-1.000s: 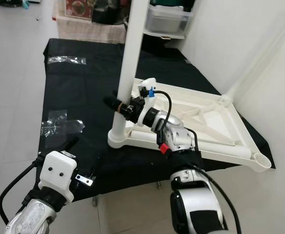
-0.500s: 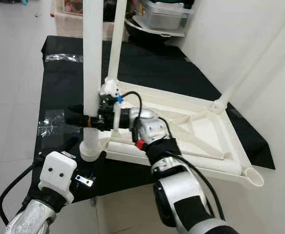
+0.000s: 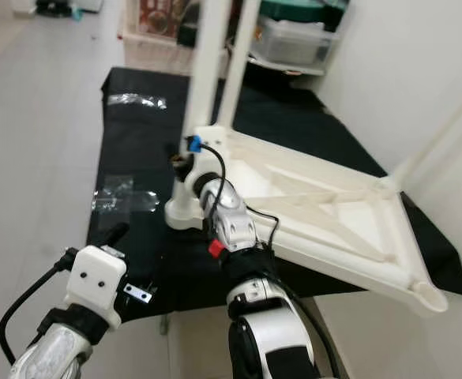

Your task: Building children table

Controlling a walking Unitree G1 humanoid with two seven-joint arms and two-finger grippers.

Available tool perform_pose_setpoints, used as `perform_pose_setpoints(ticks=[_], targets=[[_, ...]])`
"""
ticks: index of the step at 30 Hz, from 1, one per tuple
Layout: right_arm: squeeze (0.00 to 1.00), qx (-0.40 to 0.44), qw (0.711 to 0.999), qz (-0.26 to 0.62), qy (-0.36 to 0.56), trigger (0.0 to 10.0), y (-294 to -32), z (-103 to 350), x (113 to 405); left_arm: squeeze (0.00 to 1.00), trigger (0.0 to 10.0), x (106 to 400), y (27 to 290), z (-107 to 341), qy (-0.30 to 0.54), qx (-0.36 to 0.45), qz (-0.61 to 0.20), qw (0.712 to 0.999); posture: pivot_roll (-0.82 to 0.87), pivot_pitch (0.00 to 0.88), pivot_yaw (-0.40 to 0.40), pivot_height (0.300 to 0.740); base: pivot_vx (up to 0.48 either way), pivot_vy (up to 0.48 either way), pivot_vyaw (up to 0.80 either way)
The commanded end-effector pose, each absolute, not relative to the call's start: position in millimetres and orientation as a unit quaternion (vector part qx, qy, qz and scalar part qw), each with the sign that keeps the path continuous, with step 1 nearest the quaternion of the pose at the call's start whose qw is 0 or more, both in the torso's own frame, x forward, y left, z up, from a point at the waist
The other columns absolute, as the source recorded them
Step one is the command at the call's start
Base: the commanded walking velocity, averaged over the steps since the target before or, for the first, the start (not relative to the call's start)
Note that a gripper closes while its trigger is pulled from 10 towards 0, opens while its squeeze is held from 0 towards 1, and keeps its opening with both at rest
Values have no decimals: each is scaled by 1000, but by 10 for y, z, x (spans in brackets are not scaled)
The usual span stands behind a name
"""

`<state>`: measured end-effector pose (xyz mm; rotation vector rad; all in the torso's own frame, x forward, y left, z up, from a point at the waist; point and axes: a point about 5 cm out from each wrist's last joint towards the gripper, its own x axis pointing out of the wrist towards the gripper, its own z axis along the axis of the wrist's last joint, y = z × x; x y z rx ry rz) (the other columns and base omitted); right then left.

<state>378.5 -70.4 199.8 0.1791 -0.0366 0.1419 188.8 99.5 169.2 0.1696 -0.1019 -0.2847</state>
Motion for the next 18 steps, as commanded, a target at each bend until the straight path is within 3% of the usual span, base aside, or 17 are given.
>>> perform_pose_setpoints(ticks=[1,8,9,10,11,14,15,17,18], targets=[[0,114,992,-47,8,0,-901,1844,3676,0,10000,1883,977,1667,-45,87,-146,984,143,74,-193,740,0,0,0],[0,163,986,-34,15,0,-657,1845,3637,0,10000,1885,973,1666,-45,88,-146,984,148,73,-194,740,0,0,0],[0,172,985,-23,12,2627,-589,1870,3636,0,10000,1885,975,1667,-45,88,-146,984,148,73,-194,740,0,0,0],[0,172,985,-23,12,2627,-589,1870,3636,0,10000,1885,975,1667,-45,88,-146,984,148,73,-194,740,0,0,0],[1000,187,982,11,2,10000,-520,1906,3641,0,10000,1886,977,1668,-45,89,-145,984,145,72,-193,740,0,0,0],[1000,192,980,54,-21,10000,-503,1985,3652,0,10000,1884,976,1667,-45,89,-146,984,143,71,-193,740,0,0,0],[0,190,977,89,-34,10000,-523,2029,3666,0,10000,1885,975,1665,-45,89,-147,984,140,70,-192,740,0,0,0],[0,202,961,184,-41,10000,-553,2077,3697,0,10000,1886,973,1665,-45,88,-147,984,139,70,-192,740,0,0,0],[0,202,961,184,-41,10000,-553,2077,3697,0,10000,1886,973,1665,-45,88,-147,984,139,70,-192,740,0,0,0]])
